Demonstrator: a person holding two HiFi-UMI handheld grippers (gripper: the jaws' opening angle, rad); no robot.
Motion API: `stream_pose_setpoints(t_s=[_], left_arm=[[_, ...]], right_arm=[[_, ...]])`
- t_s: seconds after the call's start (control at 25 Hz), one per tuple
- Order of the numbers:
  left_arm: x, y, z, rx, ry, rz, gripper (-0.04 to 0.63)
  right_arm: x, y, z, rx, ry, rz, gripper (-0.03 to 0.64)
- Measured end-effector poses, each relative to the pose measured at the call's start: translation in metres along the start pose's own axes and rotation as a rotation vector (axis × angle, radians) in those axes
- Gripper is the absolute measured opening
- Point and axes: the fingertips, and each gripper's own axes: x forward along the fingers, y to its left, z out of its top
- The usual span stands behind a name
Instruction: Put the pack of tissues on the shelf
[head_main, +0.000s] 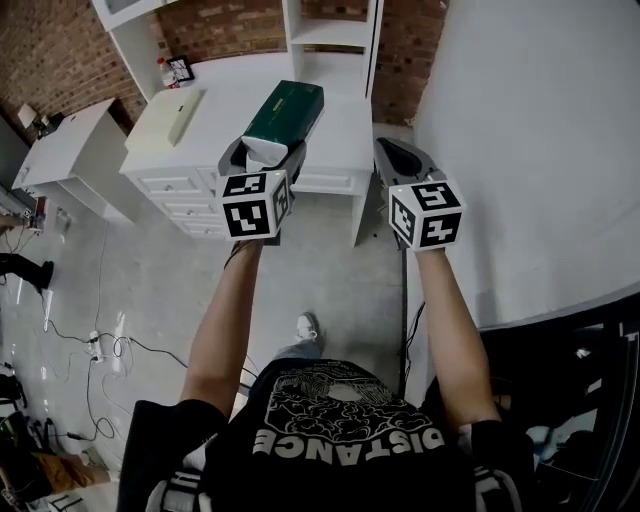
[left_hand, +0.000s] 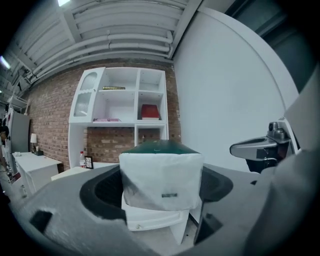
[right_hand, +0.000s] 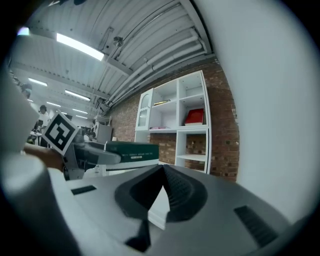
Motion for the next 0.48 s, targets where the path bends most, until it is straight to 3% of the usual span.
stream_pose_setpoints(t_s=[0.48], left_arm=[[0.122, 0.071, 0.014, -0.015, 0.015, -0.108, 0.422]], right_arm=[[0.122, -0.03, 0.016, 0.002, 0.031, -0.093, 0.005]])
